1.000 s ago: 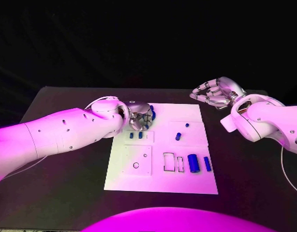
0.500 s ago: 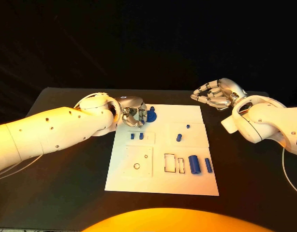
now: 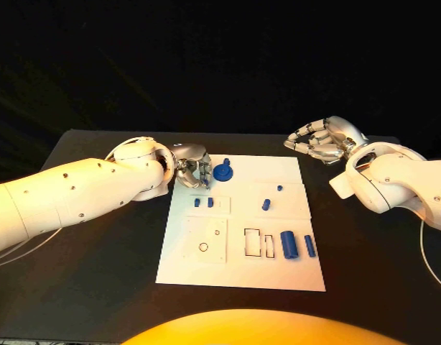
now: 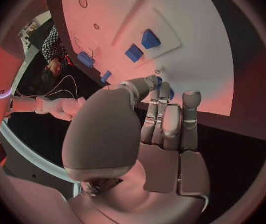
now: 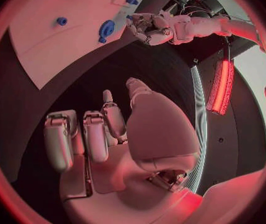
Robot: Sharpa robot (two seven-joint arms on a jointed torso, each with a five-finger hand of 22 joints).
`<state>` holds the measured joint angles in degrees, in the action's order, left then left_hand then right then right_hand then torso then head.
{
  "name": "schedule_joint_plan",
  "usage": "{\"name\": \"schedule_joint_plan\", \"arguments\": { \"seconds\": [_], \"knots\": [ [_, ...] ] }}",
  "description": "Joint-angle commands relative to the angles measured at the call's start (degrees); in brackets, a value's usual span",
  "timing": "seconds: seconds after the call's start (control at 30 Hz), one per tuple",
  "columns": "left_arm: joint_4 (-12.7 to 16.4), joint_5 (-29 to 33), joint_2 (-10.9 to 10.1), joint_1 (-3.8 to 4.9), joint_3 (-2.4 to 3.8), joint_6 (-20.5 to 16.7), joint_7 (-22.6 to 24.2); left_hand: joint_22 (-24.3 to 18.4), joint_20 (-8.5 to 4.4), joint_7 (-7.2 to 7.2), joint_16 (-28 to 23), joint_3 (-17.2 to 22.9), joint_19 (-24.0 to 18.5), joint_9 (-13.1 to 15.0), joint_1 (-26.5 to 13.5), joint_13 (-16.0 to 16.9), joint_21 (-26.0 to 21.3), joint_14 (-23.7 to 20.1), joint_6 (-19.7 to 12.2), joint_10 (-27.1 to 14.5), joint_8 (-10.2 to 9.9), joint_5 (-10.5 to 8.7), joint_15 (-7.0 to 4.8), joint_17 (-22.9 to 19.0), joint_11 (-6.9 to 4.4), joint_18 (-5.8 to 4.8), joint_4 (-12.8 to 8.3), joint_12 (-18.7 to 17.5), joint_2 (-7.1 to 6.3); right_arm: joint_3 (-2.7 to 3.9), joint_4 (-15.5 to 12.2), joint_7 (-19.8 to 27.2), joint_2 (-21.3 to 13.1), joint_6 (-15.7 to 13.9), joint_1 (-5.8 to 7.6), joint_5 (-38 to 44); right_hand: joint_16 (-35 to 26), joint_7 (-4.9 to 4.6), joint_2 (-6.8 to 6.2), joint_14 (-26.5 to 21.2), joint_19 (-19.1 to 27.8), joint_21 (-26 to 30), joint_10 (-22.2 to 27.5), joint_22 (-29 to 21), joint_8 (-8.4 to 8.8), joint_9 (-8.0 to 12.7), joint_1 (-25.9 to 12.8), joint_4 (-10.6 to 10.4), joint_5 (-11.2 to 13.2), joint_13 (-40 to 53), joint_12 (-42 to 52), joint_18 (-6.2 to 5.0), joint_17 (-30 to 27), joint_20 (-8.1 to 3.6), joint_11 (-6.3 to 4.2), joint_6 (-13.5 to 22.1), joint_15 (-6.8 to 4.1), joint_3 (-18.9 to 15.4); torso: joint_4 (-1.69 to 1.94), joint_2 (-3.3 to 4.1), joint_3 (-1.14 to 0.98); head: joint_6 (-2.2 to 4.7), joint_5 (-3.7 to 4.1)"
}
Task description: Assemble the parts on the task board
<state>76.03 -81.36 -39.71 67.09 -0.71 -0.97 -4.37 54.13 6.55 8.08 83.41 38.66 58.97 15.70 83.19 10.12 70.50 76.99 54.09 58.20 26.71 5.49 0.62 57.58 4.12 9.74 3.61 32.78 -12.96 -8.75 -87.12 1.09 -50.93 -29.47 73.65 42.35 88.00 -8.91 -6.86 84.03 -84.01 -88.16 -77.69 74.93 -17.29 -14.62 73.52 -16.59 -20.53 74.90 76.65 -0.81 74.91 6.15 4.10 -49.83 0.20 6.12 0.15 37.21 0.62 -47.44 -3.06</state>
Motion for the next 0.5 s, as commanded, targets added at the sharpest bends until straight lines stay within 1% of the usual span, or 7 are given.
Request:
{"name": "schedule_joint_plan", "arguments": {
  "seconds": [0.03,0.23,0.5],
  "knots": [
    [-0.27,0.78,0.48,0.01,0.00,2.56,-0.57,-0.05,-0.01,-0.04,0.18,-0.04,0.22,0.05,-0.68,0.00,0.07,0.09,0.32,0.44,-0.14,-0.15,0.00,-0.04,0.10,-1.15,-0.36,-0.17,0.06,0.01,-0.09,0.67,0.04,0.33,-0.04,0.22,-0.19,0.10,0.33,4.66,-5.14,0.12,-0.13,13.94,-0.39,0.07,0.36,0.03,-0.37,0.75,0.08,0.30,9.53,-0.50,-0.09,0.16,-0.45,0.14,-0.06,0.08,-0.01,-0.07,-0.11],
    [-0.88,0.88,1.07,-0.01,-0.15,3.11,-0.46,-0.09,0.00,-0.06,0.16,-0.06,0.17,0.06,-0.79,0.00,0.04,0.06,0.35,0.47,-0.18,-0.17,-0.01,-0.13,0.10,-1.14,-0.35,-0.25,0.03,0.01,-0.05,0.68,0.07,0.33,-0.04,0.22,-0.19,0.10,0.33,4.66,-5.14,0.12,-0.13,13.94,-0.39,0.07,0.36,0.03,-0.37,0.75,0.08,0.30,9.53,-0.50,-0.09,0.16,-0.45,0.14,-0.09,0.08,0.00,-0.08,-0.12],
    [-1.27,0.97,1.35,-0.02,-0.29,3.97,-0.26,-0.27,0.00,-0.07,0.13,-0.04,-0.01,0.07,-0.83,0.00,-0.07,0.00,0.38,0.50,-0.22,-0.18,-0.01,-0.27,0.08,-1.10,-0.36,-0.31,0.04,0.01,-0.05,0.69,0.08,0.34,-0.04,0.22,-0.19,0.10,0.33,4.66,-5.14,0.12,-0.13,13.94,-0.39,0.07,0.36,0.03,-0.37,0.75,0.08,0.30,9.53,-0.50,-0.09,0.16,-0.45,0.14,-0.04,0.04,-0.05,-0.16,-0.04]
  ]
}}
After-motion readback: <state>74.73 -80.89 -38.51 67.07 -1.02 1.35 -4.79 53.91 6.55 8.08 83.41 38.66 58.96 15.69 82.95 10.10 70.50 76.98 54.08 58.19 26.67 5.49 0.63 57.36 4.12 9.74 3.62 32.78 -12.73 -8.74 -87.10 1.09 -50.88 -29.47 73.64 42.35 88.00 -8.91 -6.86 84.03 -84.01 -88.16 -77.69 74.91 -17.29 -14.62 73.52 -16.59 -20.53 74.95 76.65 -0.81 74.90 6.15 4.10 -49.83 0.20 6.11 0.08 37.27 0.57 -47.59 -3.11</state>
